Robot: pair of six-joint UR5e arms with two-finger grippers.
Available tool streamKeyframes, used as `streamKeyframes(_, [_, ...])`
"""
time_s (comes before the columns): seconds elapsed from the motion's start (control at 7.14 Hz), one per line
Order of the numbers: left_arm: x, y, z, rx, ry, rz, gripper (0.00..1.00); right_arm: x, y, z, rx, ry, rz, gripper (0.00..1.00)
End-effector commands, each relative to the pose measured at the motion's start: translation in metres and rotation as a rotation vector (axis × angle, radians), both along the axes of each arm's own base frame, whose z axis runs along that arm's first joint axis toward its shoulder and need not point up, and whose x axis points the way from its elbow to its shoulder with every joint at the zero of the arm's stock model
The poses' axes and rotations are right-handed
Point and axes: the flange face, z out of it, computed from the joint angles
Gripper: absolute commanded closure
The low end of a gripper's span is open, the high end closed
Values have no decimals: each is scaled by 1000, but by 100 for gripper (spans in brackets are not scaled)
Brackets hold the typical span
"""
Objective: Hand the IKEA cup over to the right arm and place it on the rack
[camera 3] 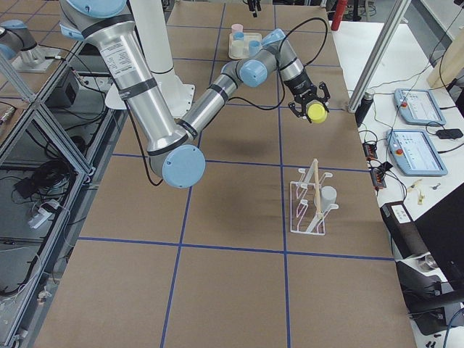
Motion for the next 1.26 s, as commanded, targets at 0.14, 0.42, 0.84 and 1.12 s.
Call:
streamKeyframes(0.14, [0, 2, 3, -7, 5, -3, 0, 26, -40, 45, -44, 203, -98, 99])
streamKeyframes(0.42, [0, 2, 3, -8, 5, -3, 0, 28, -52, 75, -70, 307, -121, 99])
streamKeyframes(0.84, [-1, 6, 5, -3, 8, -1, 0, 15, -74, 154, -27, 291, -118, 97])
streamKeyframes(1.12, [-2, 6, 7, -6, 6, -1, 0, 8, -78, 161, -36, 299, -124, 93])
